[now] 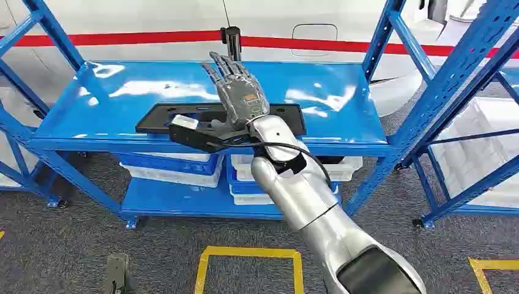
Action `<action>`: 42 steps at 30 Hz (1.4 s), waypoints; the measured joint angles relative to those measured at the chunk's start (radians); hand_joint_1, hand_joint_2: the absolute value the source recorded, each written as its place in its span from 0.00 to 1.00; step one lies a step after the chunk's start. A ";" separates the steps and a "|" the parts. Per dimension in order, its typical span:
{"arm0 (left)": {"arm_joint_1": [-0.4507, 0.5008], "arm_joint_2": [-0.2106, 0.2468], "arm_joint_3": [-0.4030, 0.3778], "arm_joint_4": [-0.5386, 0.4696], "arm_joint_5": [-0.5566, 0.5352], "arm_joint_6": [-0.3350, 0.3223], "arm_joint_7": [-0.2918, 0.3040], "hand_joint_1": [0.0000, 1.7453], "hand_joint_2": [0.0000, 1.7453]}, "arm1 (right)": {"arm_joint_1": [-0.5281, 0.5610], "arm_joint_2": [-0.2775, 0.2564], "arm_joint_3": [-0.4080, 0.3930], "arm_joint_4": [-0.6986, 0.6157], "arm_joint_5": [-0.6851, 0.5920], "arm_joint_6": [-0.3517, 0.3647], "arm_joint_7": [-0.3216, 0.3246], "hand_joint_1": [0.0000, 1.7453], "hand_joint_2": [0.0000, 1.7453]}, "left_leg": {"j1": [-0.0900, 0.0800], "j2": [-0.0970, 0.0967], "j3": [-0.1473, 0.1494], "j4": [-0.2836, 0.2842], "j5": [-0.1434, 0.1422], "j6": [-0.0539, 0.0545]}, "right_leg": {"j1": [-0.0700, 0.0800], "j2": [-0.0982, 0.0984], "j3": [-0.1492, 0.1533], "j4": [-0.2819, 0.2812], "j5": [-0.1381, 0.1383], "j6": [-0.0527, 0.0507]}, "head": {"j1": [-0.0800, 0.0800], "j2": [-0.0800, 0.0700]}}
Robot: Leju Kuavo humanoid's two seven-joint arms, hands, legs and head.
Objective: Take the parts from the cabinet and place them on the table.
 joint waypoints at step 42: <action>-0.023 -0.009 0.013 0.049 0.027 -0.062 -0.008 0.00 0.00 | -0.050 -0.106 -0.003 0.144 -0.203 -0.127 -0.058 0.00 1.00 | -0.004 -0.019 -0.194 0.211 0.004 0.017 | 0.023 0.034 -0.039 0.004 0.032 -0.048 | -0.005 0.000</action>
